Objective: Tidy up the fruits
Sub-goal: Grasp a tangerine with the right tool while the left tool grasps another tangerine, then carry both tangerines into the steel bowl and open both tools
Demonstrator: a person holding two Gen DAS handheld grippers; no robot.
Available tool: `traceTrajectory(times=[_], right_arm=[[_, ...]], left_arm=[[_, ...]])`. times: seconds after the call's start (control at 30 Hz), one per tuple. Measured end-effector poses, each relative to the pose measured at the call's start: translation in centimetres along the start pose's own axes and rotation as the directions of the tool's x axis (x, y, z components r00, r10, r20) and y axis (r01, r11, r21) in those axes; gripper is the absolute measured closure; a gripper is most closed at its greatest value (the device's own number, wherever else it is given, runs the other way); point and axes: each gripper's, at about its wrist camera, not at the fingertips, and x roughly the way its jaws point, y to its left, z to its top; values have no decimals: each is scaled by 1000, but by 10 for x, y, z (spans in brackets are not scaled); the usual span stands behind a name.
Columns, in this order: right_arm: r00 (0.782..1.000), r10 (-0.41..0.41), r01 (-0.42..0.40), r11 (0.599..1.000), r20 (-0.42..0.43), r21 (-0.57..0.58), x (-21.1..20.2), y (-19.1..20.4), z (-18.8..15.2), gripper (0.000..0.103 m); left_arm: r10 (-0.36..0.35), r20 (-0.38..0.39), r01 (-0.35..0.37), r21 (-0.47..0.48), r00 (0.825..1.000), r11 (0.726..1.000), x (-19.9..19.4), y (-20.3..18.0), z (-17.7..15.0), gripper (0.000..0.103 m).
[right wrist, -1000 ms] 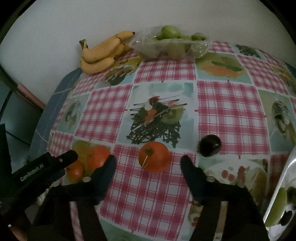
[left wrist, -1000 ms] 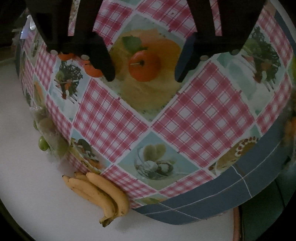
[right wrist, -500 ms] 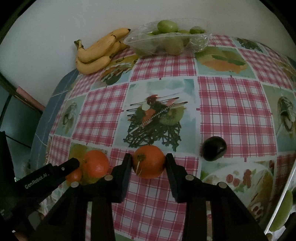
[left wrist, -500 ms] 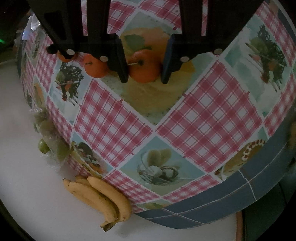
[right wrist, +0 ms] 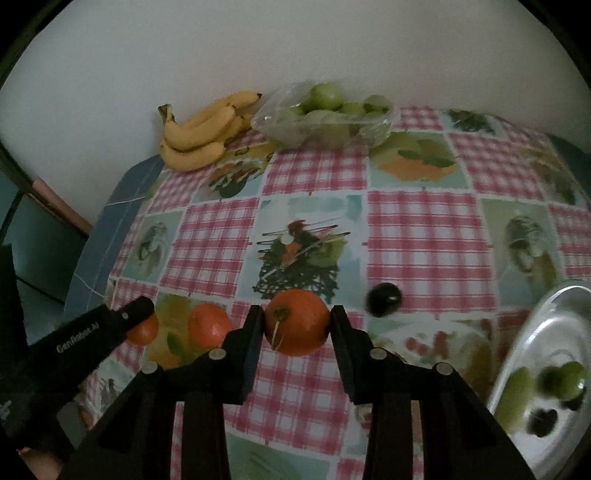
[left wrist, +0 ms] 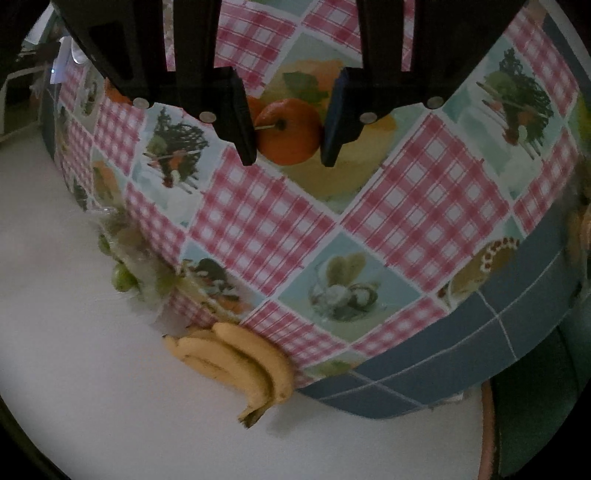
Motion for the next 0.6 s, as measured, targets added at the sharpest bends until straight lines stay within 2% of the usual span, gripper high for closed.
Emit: traceTrajectory(times=[0.23,0.6], right_arm=[[999,-32,32,999,-7,6,-22,-5,-8,65],[997,-67,67,998,-31,5,-39,-23,-23,65]], left_arm=[[-12,31,10,60,999,998,-18,-22,-5,65],[-49,4,48,138,999,989,-27,-60,-25,65]])
